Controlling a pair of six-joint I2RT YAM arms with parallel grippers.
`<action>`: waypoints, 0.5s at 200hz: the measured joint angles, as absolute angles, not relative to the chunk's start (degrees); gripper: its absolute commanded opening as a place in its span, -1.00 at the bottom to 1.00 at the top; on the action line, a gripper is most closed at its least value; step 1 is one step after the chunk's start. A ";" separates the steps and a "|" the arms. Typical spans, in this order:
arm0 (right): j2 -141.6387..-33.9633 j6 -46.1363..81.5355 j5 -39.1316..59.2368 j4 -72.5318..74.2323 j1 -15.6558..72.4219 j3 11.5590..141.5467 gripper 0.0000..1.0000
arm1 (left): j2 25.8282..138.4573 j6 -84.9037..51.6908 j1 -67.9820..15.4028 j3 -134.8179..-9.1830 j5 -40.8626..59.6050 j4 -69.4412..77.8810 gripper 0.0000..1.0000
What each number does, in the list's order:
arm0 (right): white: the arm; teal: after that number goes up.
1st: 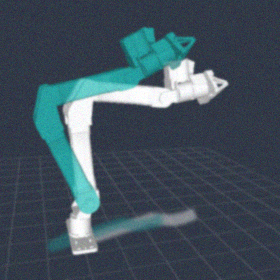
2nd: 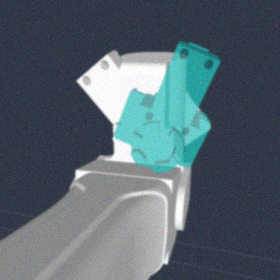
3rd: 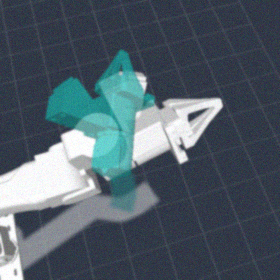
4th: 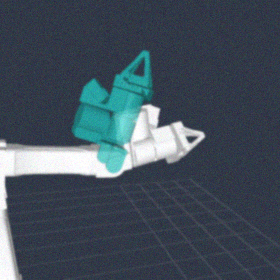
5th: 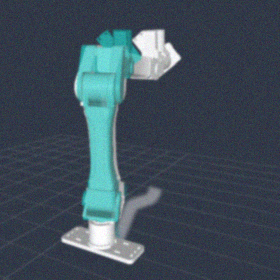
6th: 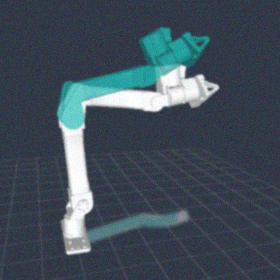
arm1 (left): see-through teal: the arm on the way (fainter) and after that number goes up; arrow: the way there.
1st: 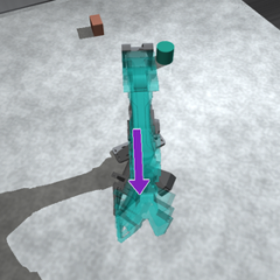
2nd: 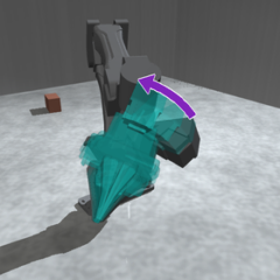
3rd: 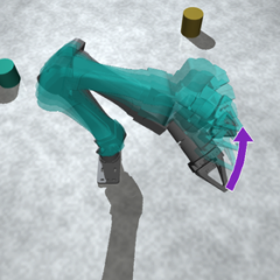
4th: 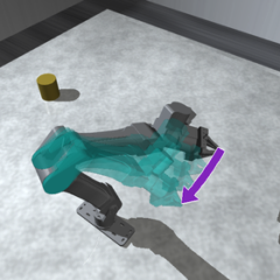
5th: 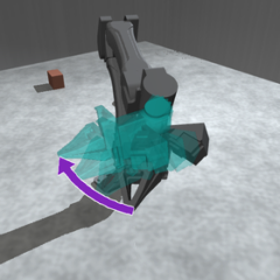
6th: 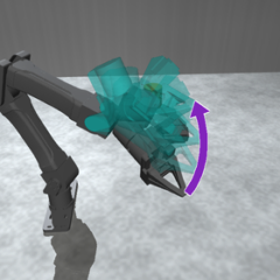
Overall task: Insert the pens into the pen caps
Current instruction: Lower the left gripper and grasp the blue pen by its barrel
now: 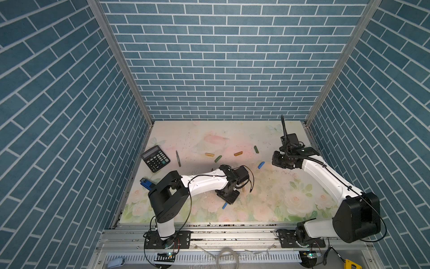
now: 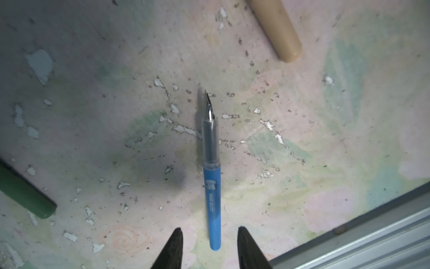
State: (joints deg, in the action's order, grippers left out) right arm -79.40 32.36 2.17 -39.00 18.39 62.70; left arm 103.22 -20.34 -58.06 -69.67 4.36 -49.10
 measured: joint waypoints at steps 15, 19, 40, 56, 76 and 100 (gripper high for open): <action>-79.20 32.36 2.15 -38.79 18.39 61.76 -0.71 | 104.09 -20.34 -58.13 -69.10 4.51 -48.62 -0.18; -79.15 32.38 2.13 -38.83 18.39 61.49 -0.71 | 104.22 -20.34 -58.17 -68.86 4.60 -48.51 -0.19; -78.70 32.38 2.13 -38.85 18.39 60.16 -0.72 | 104.60 -20.53 -58.46 -68.05 4.89 -47.92 -0.27; -78.32 32.42 2.11 -38.89 18.39 59.70 -0.72 | 104.64 -21.08 -58.63 -67.46 4.82 -47.22 -0.33; -77.73 32.75 2.13 -38.85 18.39 59.68 -0.71 | 104.97 -21.76 -58.70 -66.65 4.73 -46.28 -0.42; -76.64 32.80 2.11 -38.79 18.39 59.31 -0.72 | 105.25 -22.39 -58.78 -65.93 4.19 -45.25 -0.53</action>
